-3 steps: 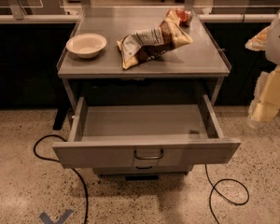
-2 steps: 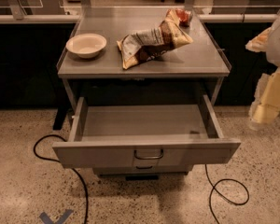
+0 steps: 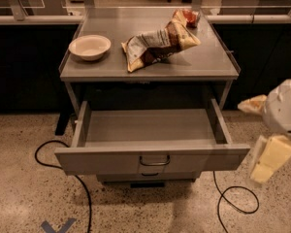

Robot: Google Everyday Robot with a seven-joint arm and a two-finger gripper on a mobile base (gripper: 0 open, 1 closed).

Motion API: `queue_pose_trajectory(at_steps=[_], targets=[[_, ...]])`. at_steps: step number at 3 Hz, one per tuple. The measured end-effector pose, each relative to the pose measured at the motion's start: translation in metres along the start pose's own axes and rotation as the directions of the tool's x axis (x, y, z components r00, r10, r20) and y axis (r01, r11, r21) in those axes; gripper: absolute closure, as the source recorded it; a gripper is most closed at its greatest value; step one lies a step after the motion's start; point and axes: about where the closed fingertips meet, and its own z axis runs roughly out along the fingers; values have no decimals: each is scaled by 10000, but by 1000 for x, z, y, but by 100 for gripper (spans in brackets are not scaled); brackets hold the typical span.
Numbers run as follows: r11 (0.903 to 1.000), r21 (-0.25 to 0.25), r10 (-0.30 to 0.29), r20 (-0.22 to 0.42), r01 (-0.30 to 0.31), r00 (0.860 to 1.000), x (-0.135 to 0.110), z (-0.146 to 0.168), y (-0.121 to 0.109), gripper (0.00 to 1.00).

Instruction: Close top drawer

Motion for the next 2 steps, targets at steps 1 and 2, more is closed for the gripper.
queue_pose_trajectory(at_steps=[1, 2], targets=[[9895, -1424, 370, 738, -262, 9966, 24, 74, 28, 0], [9787, -2042, 426, 1064, -202, 9934, 29, 128, 29, 0]])
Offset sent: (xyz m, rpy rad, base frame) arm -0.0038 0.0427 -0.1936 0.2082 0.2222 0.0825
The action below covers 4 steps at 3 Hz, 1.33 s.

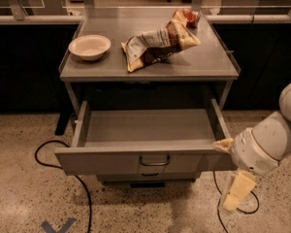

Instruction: Close top drawer

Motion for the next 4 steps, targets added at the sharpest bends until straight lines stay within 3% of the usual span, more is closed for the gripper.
queue_pose_trajectory(at_steps=[2, 4], targets=[[9946, 818, 659, -254, -636, 9975, 17, 32, -27, 0], [9878, 720, 1429, -665, -1381, 9875, 33, 42, -38, 0]])
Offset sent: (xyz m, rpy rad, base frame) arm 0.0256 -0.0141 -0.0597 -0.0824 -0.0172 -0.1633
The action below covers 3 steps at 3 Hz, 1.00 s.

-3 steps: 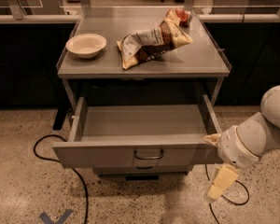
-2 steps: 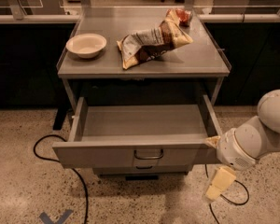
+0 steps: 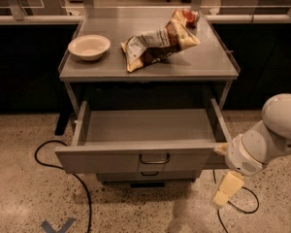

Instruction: Close top drawer

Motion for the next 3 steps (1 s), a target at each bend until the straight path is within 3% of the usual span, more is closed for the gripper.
queue_pose_trajectory(at_steps=[1, 2, 3], targets=[[9995, -244, 181, -83, -183, 9998, 2, 12, -7, 0], [9992, -162, 366, -58, -367, 9993, -1, 26, -20, 0], [9984, 357, 429, 35, -430, 9991, -13, 32, -41, 0]])
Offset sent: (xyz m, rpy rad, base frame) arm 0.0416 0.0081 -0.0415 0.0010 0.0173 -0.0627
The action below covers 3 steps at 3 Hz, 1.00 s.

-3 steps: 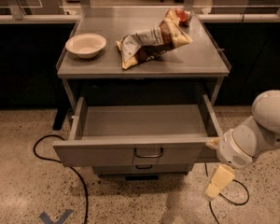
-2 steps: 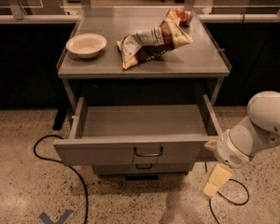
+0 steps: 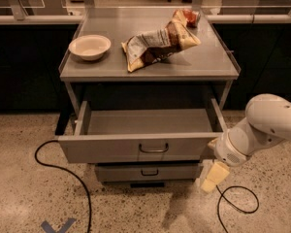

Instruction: Close top drawer

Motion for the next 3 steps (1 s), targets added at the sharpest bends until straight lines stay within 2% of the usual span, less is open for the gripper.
queue_pose_trajectory(at_steps=[1, 2, 3], targets=[[9978, 661, -9, 93, 3, 10000, -18, 1, -21, 0], [9974, 719, -13, -12, 14, 10000, -33, 10, -41, 0], [9992, 406, 26, -221, -17, 9998, -44, 29, -58, 0]])
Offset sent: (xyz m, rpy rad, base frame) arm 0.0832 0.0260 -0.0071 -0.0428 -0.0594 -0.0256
